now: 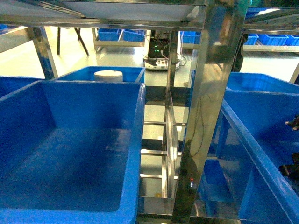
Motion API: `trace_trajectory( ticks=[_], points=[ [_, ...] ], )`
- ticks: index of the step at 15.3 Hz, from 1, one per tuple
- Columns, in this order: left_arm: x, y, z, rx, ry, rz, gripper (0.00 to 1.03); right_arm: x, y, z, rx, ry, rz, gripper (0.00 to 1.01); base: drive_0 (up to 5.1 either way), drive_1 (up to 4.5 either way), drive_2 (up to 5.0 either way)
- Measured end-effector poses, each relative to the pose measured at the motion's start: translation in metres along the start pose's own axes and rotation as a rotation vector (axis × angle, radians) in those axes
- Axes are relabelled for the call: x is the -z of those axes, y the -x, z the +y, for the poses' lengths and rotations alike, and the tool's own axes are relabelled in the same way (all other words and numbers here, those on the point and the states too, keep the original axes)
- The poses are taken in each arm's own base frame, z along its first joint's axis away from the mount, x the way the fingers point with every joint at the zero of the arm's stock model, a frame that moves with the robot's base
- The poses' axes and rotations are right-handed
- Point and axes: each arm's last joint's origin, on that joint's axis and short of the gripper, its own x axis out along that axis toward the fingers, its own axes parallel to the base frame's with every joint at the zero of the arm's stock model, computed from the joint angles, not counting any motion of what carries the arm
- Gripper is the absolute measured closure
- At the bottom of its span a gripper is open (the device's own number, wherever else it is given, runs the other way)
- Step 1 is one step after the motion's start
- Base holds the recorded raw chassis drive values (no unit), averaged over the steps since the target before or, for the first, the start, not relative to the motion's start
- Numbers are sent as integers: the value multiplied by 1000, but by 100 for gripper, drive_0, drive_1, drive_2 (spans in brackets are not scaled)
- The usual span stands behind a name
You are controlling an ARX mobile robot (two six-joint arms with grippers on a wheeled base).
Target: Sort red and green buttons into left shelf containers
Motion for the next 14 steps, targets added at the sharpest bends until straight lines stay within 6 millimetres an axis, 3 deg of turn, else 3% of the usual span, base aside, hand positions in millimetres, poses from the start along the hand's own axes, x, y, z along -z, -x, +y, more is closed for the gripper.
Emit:
trace_trajectory(
  ticks=[1,8,12,14],
  points=[
    [0,0,0,0,0,-1,78,-1,-5,-1,3,1,17,73,0,0,0],
    [0,0,0,0,0,-1,78,2,-2,-6,49,-24,-127,1,0,0,0],
    [0,0,0,0,0,0,78,0,39,-6,73,-18,-371,3,0,0,0],
    [0,0,0,0,0,-1,78,9,57,-6,80,-14,-434,3,0,0,0]
  ],
)
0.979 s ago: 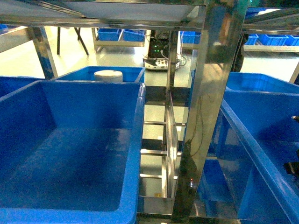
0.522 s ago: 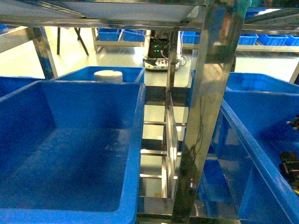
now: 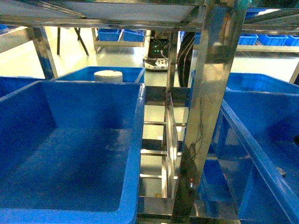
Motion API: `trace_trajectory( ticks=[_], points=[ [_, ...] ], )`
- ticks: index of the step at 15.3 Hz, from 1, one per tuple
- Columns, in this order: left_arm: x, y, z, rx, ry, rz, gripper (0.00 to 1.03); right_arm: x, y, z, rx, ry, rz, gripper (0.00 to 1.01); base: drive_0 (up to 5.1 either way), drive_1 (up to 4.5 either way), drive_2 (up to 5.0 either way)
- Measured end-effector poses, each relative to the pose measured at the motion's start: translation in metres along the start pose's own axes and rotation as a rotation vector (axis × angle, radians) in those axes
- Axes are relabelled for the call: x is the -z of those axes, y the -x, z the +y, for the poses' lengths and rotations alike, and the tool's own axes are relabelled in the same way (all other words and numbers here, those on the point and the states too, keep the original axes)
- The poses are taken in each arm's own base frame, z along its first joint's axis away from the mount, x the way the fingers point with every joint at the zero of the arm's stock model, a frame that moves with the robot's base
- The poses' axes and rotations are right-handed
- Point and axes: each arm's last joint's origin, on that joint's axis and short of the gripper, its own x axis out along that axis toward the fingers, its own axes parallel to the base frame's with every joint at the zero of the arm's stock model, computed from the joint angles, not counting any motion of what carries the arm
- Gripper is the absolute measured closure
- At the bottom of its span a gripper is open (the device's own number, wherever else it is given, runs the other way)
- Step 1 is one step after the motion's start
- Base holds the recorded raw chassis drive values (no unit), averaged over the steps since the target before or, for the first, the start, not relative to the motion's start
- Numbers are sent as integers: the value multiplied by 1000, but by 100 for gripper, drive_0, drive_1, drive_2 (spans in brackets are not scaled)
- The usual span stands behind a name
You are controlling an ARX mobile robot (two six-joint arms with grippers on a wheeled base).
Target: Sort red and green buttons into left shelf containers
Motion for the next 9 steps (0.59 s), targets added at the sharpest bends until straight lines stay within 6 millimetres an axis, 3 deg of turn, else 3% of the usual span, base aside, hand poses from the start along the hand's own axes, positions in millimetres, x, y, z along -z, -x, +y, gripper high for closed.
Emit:
trace_trajectory(
  ticks=[5,9],
  points=[
    [0,0,0,0,0,0,79,20,63,6,-40,37,-107,3,0,0,0],
    [0,0,0,0,0,0,79,34,113,7,-36,31,-290,3,0,0,0]
  ],
)
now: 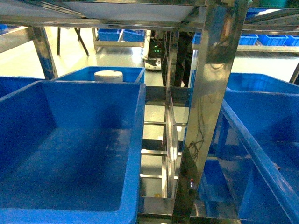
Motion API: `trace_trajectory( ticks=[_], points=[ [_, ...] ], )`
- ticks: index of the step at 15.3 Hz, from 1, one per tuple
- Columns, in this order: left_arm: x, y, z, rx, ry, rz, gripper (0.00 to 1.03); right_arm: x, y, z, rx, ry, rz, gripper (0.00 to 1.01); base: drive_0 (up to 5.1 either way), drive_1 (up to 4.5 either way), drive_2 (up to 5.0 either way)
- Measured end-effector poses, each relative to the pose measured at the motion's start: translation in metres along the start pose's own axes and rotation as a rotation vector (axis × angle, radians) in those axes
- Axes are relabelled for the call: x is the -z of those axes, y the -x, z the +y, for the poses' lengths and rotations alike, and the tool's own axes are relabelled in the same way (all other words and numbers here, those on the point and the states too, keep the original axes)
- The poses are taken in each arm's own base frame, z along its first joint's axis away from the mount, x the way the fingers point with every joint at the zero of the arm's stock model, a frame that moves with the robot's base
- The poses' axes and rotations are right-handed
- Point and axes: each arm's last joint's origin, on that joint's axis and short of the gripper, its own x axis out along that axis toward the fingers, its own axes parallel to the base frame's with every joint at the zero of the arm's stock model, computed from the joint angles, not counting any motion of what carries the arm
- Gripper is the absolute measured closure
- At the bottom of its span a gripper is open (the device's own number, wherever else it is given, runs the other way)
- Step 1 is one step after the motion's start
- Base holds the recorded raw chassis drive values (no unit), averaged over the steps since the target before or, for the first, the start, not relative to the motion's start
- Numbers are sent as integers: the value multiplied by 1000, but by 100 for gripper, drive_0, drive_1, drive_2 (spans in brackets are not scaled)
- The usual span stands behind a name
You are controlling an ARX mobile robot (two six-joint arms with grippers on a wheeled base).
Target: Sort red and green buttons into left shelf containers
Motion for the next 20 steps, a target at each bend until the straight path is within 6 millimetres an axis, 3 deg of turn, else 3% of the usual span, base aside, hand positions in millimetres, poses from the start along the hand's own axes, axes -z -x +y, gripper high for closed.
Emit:
trace_trajectory(
  ticks=[1,2,3,8,11,17,20],
  points=[
    [0,0,0,0,0,0,79,6,25,0,-9,-2,-82,3,0,0,0],
    [0,0,0,0,0,0,79,28,59,2,-41,-31,-63,3,0,0,0],
    [0,0,0,0,0,0,79,20,64,2,-35,-8,-129,3,0,0,0],
    [0,-13,1,10,-1,65,79,17,63,2,-14,9,-144,3,0,0,0],
    [0,-40,0,49,1,152,79,17,63,2,-14,12,-144,3,0,0,0],
    [15,-101,17,11,-6,363,79,17,63,2,-14,12,-144,3,0,0,0],
    [35,-123,19,-1,-23,490,79,17,63,2,-14,12,-144,3,0,0,0]
  ],
)
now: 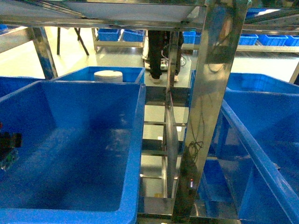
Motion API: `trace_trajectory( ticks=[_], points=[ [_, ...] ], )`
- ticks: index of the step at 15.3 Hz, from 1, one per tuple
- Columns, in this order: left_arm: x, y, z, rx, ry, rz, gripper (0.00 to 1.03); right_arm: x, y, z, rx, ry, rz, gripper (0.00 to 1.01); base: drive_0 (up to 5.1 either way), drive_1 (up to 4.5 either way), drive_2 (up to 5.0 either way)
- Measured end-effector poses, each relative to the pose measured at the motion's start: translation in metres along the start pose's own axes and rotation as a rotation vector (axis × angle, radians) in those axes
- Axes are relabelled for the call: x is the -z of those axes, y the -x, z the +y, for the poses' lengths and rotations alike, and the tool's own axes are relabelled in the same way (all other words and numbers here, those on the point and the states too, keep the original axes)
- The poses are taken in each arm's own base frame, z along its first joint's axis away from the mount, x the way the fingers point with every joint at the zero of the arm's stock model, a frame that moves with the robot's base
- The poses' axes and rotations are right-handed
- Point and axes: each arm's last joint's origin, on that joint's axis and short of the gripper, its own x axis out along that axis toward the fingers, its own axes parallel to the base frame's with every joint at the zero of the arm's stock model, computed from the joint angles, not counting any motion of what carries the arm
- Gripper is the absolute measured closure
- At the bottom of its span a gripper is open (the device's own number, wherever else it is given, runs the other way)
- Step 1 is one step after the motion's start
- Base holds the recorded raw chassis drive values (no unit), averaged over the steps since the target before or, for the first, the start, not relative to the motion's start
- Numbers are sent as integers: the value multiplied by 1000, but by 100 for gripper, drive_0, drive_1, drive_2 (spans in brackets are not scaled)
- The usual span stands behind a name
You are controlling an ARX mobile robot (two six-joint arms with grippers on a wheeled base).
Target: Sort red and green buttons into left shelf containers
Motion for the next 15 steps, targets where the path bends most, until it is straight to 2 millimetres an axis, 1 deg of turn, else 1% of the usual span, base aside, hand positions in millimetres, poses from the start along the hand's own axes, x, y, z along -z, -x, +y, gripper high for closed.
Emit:
trace_trajectory(
  ticks=[2,3,4,5,7,9,10,11,13,14,15],
  points=[
    [13,-16,6,-19,22,80,79,0,0,0,0,0,0,3,0,0,0],
    [16,-20,10,-33,30,97,79,0,0,0,0,0,0,3,0,0,0],
    [16,-20,11,-32,32,110,79,0,0,0,0,0,0,3,0,0,0],
    [10,-21,11,-31,30,107,76,0,0,0,0,0,0,3,0,0,0],
    [-6,-23,10,-31,19,71,53,0,0,0,0,1,0,3,0,0,0],
    [-7,-23,9,-6,13,93,28,0,0,0,0,1,0,3,0,0,0],
    [-8,-23,9,6,21,104,17,0,0,0,0,1,0,3,0,0,0],
    [-11,-21,8,22,36,106,5,0,0,0,0,2,0,3,0,0,0],
    [-19,-10,7,36,75,68,5,0,0,0,0,2,0,3,0,0,0],
    [-23,2,8,67,117,61,5,0,0,0,0,2,0,3,0,0,0],
    [-22,15,7,97,156,33,5,0,0,0,0,2,0,3,0,0,0]
  ],
)
